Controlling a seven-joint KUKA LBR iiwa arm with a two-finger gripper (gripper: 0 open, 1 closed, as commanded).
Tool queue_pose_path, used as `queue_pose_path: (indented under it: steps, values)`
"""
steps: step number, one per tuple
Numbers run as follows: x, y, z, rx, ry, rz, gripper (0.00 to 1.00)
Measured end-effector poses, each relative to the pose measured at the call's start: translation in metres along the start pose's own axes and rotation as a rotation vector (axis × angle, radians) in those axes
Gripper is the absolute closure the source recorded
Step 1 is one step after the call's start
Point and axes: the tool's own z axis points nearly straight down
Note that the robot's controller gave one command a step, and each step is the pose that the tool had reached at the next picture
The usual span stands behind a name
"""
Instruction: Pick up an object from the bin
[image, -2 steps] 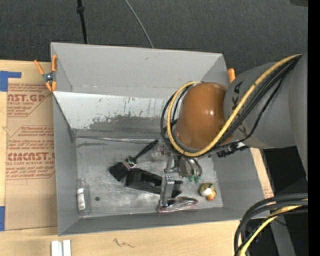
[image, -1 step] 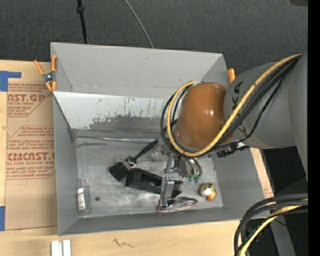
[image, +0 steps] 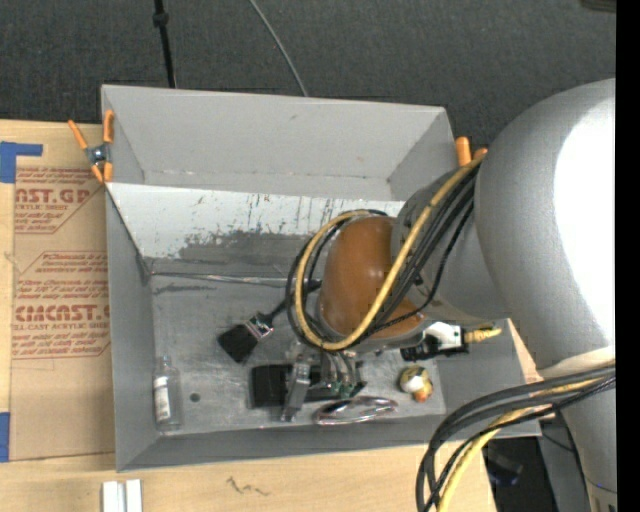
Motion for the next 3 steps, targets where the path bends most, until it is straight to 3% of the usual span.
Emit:
queue_pose_path:
  steps: [2,3]
  values:
    - [0.001,-0.001,-0.004,0.002,0.006,-0.001,1.00]
    - [-0.050,0.009,-0.022,0.000,0.020,-0.156,1.00]
